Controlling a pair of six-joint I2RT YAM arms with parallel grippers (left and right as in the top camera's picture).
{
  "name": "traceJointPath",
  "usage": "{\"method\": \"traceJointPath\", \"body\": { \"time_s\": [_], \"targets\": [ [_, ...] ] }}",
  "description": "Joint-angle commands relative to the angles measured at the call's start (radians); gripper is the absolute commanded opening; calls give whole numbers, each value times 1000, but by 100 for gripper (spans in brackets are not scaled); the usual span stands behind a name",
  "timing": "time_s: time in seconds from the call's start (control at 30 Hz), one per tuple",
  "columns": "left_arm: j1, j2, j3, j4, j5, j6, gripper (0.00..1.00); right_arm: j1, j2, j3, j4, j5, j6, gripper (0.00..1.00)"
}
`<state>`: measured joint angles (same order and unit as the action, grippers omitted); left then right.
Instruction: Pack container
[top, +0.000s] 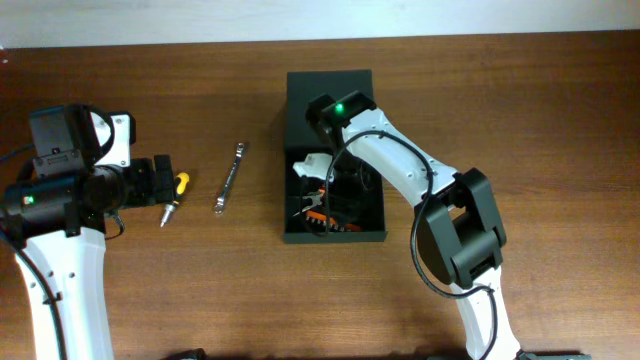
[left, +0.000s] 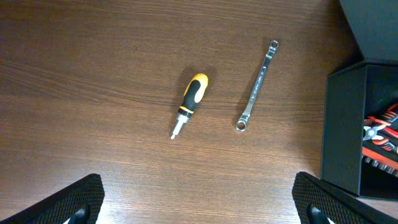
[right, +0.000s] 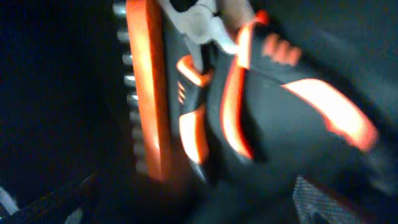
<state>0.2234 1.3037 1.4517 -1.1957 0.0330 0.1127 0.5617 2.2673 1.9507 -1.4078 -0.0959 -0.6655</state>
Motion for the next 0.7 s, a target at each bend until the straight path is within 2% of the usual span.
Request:
{"method": "traceJointPath", "body": {
  "time_s": [0.0, 0.17, 0.33, 0.5, 0.67],
  "targets": [
    [-3, 3, 16, 9, -3, 13, 99, -23, -118, 127, -19, 46, 69, 99],
    [-7, 3, 16, 40, 56, 21, 99, -113, -204, 337, -86, 116, 178, 99],
    [-100, 11, 16, 85, 72, 175, 99, -303, -290, 513, -117, 115, 344, 99],
    [-222, 105, 16, 138, 23, 200, 99, -518, -333, 539, -133, 66, 470, 99],
    [-274, 299, 16, 152, 24, 203, 99, -701, -329, 509, -198, -29, 469, 99]
  ]
}}
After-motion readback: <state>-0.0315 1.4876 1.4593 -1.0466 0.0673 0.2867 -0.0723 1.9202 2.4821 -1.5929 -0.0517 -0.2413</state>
